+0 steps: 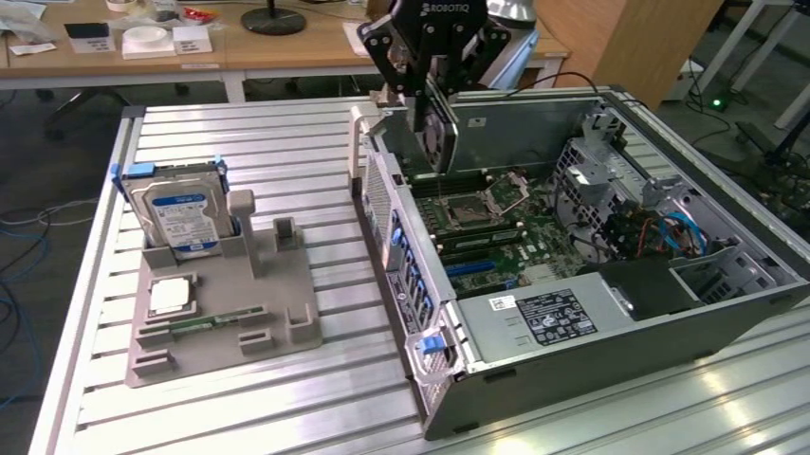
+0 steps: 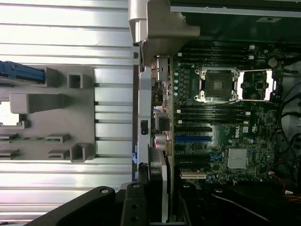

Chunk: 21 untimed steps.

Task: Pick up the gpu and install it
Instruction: 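Pick up the gpu and move the gpu toward the slot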

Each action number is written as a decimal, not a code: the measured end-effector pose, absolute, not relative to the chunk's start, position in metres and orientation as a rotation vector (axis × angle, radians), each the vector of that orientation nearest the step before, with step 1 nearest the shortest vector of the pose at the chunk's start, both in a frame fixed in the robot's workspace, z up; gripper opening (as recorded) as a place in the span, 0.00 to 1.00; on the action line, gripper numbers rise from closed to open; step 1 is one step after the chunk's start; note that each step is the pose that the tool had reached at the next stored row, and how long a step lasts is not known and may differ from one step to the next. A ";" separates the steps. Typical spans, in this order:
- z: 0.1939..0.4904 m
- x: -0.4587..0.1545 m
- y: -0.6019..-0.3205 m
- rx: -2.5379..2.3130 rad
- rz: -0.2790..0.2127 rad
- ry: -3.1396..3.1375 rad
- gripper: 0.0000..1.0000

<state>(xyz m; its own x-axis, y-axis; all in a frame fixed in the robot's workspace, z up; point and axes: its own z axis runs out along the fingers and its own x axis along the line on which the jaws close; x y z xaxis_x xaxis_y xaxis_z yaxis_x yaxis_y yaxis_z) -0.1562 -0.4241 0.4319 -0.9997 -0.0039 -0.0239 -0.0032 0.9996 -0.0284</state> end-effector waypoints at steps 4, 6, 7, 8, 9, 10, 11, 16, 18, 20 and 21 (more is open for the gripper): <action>0.432 -0.146 -0.424 -0.006 -0.044 3.117 0.28; 0.432 -0.141 -0.424 -0.006 -0.044 3.117 0.28; 0.432 -0.139 -0.424 -0.005 -0.044 3.117 0.28; 0.432 -0.136 -0.424 -0.006 -0.044 3.117 0.28; 0.432 -0.134 -0.424 -0.006 -0.044 3.117 0.28; 0.432 -0.131 -0.424 -0.006 -0.044 3.117 0.28; 0.432 -0.129 -0.424 -0.006 -0.044 3.117 0.28; 0.432 -0.117 -0.424 -0.006 -0.044 3.117 0.28; 0.432 -0.112 -0.424 -0.006 -0.044 3.117 0.28; 0.432 -0.107 -0.424 -0.006 -0.044 3.117 0.28; 0.432 -0.105 -0.424 -0.005 -0.044 3.117 0.28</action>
